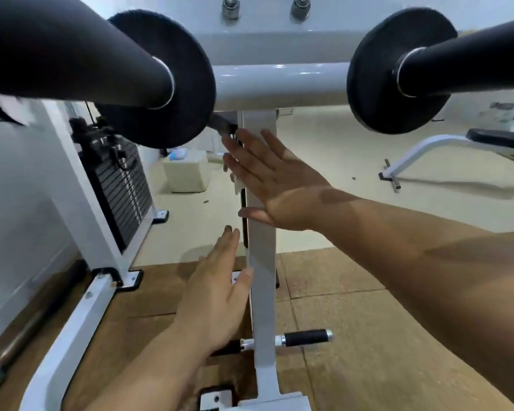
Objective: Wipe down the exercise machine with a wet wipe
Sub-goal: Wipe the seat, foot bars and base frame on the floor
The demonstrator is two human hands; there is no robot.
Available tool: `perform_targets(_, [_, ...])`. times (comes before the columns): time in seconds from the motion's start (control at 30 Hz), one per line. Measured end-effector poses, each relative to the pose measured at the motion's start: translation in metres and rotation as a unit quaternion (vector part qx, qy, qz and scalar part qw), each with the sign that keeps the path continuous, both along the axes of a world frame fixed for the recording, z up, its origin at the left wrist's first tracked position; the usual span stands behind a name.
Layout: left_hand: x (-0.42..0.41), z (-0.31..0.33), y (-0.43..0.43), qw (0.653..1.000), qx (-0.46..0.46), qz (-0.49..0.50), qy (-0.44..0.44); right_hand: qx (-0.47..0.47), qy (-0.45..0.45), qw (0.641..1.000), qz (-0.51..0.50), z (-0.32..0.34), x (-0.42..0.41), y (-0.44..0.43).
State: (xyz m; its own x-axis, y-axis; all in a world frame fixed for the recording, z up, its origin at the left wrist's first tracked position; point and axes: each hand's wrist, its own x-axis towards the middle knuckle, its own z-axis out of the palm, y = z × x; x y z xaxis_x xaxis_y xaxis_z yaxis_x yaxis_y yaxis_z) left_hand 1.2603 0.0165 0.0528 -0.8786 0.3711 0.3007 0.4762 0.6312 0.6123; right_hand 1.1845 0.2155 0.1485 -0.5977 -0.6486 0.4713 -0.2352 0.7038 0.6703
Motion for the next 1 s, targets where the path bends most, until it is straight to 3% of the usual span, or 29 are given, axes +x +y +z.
perform_targets(0.27, [-0.02,0.007,0.012,0.997,-0.077,-0.002,-0.006,-0.023,0.031,0.999,0.005,-0.047,-0.002,0.007])
perform_targets(0.4, [-0.021,-0.006,0.017,0.993,-0.102,-0.024,-0.053,0.056,0.029,0.998,0.021,-0.018,-0.007,0.025])
perform_targets(0.5, [-0.02,-0.011,0.024,0.994,-0.089,-0.023,-0.059,0.001,0.044,0.999,-0.008,0.001,-0.011,0.019])
perform_targets(0.6, [-0.018,-0.016,0.026,0.995,-0.08,-0.019,-0.061,-0.071,0.049,0.996,-0.029,-0.033,-0.008,0.01])
perform_targets(0.7, [-0.02,-0.02,0.022,0.994,-0.082,-0.029,-0.065,-0.049,0.048,0.996,0.05,-0.071,-0.003,0.021])
perform_targets(0.83, [-0.023,-0.025,0.019,0.992,-0.086,-0.042,-0.076,0.103,0.01,0.992,0.074,-0.022,-0.008,0.043])
perform_targets(1.0, [-0.021,-0.04,0.017,0.993,-0.002,-0.039,-0.111,0.008,0.056,0.998,0.004,0.003,-0.01,0.027])
